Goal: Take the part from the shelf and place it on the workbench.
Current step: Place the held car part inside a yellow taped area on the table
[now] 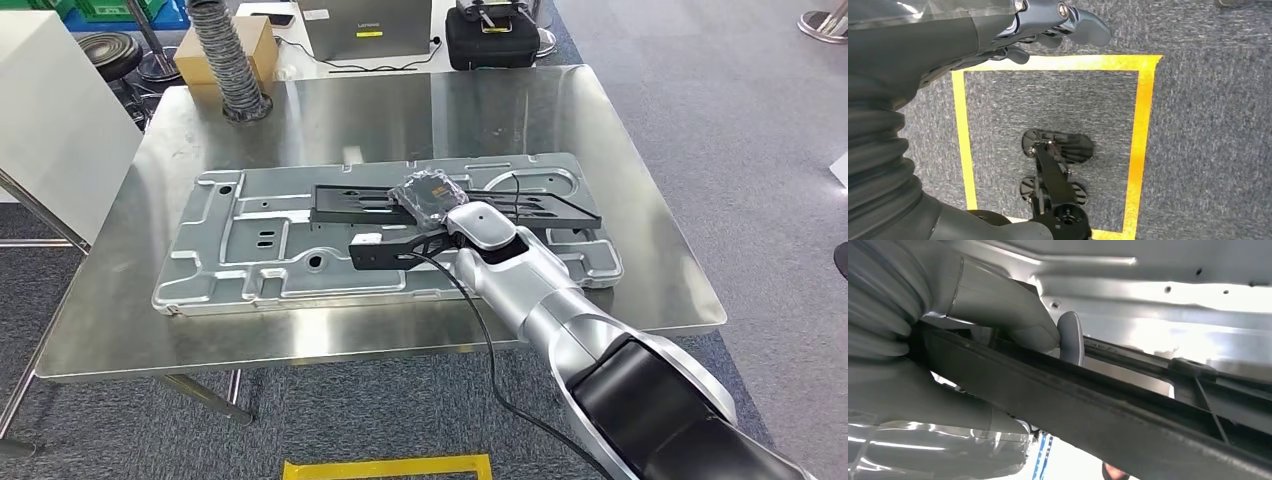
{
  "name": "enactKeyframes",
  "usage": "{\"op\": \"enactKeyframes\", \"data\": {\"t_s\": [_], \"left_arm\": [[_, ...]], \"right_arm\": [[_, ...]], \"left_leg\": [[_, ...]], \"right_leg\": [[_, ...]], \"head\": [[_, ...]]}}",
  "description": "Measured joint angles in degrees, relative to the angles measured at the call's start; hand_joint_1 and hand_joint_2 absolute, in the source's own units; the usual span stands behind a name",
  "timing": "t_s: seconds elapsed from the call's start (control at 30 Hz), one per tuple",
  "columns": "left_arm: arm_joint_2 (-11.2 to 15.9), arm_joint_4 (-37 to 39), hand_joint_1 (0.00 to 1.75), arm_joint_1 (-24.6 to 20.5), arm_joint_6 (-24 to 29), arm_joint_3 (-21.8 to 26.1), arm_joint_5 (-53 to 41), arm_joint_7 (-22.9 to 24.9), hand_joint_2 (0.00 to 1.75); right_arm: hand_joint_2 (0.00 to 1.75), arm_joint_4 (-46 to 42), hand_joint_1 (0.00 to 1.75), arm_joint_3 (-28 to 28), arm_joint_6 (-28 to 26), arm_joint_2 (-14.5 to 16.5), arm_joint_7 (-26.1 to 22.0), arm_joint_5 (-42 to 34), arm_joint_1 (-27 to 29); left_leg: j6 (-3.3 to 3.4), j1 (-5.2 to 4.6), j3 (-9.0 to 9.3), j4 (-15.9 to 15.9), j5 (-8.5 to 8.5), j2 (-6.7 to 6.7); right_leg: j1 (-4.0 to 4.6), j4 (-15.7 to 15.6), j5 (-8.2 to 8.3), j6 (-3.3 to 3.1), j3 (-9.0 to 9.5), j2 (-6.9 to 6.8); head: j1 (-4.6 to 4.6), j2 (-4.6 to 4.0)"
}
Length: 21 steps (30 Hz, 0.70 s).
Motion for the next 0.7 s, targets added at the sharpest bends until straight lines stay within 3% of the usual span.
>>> {"op": "enactKeyframes", "data": {"t_s": [0.13, 0.2, 0.27, 0.3, 0.33, 0.37, 0.4, 0.47, 0.53, 0.63, 0.7], "left_arm": [[0.0, 0.0, 0.00, 0.1, -0.1, 0.4, -0.4, -0.5, 1.75], [0.0, 0.0, 0.00, 0.0, 0.0, 0.6, -0.8, -0.7, 1.75], [0.0, 0.0, 0.00, 0.0, 0.2, 0.7, -1.1, -0.8, 1.75], [0.0, 0.0, 0.00, 0.0, 0.3, 0.7, -1.2, -0.8, 1.75], [0.0, 0.0, 0.00, 0.0, 0.3, 0.7, -1.3, -0.8, 1.75], [0.0, 0.0, 0.00, 0.0, 0.4, 0.8, -1.3, -0.8, 1.75], [0.0, 0.0, 0.00, 0.0, 0.5, 0.8, -1.4, -0.9, 1.75], [-0.3, 0.0, 0.00, -0.1, 0.5, 0.8, -1.5, -1.1, 0.87], [-0.6, 0.0, 0.00, -0.1, 0.7, 0.8, -1.7, -1.3, 0.00], [-0.6, 0.0, 0.00, -0.1, 1.0, 0.8, -2.1, -1.5, 0.00], [-0.6, 0.0, 0.00, -0.1, 1.1, 0.9, -2.2, -1.6, 0.00]], "right_arm": [[0.00, 1.3, 0.00, 0.1, -1.2, 0.0, -0.5, 0.1, 0.9], [0.00, 1.5, 0.00, 0.1, -2.1, -0.1, -0.6, 0.3, 1.4], [0.00, 1.7, 0.00, 0.1, -3.0, -0.1, -0.6, 0.4, 2.2], [0.00, 1.8, 0.00, 0.1, -3.3, -0.1, -0.7, 0.5, 2.7], [0.00, 1.8, 0.00, 0.1, -3.6, -0.1, -0.8, 0.5, 3.1], [0.00, 1.8, 0.00, 0.0, -3.9, -0.2, -0.9, 0.4, 3.4], [0.00, 1.8, 0.00, 0.0, -4.1, -0.2, -1.1, 0.4, 3.6], [0.00, 1.6, 0.00, -0.2, -4.4, -0.2, -1.6, 0.0, 3.6], [0.00, 1.3, 0.00, -0.5, -4.6, -0.2, -2.4, -0.5, 3.5], [0.00, 0.5, 0.00, -1.6, -4.7, -0.1, -4.1, -1.8, 3.6], [0.00, -0.1, 0.00, -2.6, -4.6, 0.0, -5.2, -2.9, 3.6]], "left_leg": [[1.66, -0.15, 0.34, -0.7, -0.08, -0.02], [2.37, -0.13, 0.49, -1.0, 0.00, 0.06], [2.74, -0.36, 0.50, -0.9, -0.09, 0.09], [2.82, -0.48, 0.51, -0.9, -0.12, 0.08], [2.87, -0.61, 0.52, -0.8, -0.16, 0.05], [2.89, -0.74, 0.54, -0.8, -0.19, 0.00], [2.89, -0.89, 0.58, -0.7, -0.24, -0.05], [2.77, -1.13, 0.62, -0.6, -0.34, -0.08], [2.33, -1.11, 0.59, -0.6, -0.36, -0.01], [1.41, -1.03, 0.64, -0.6, -0.63, 0.11], [0.82, -0.96, -0.68, 2.9, -2.93, 0.15]], "right_leg": [[-0.05, 0.6, -0.65, 1.23, -0.19, 0.00], [-0.20, 5.1, -3.36, 1.65, -2.18, -0.11], [-0.21, 13.1, -6.95, 1.81, -6.05, -0.15], [-0.21, 16.1, -7.80, 1.79, -7.56, -0.15], [-0.19, 17.1, -7.58, 1.67, -8.14, -0.15], [-0.15, 15.6, -6.28, 1.42, -7.53, -0.14], [-0.01, 12.0, -4.25, 1.00, -5.81, -0.15], [0.47, 3.9, -0.99, -0.11, -1.94, -0.28], [0.95, 0.4, -0.10, -0.67, -0.38, -0.46], [0.69, -0.5, 0.42, -0.99, 0.09, -0.51], [0.27, -1.3, 0.80, -1.31, 0.60, -0.60]], "head": [[0.06, 0.00], [0.15, 0.00], [0.19, 0.00], [0.19, 0.00], [0.20, 0.00], [0.20, 0.00], [0.20, 0.00], [0.14, 0.00], [0.20, 0.00], [0.30, 0.00], [0.19, 0.00]]}}
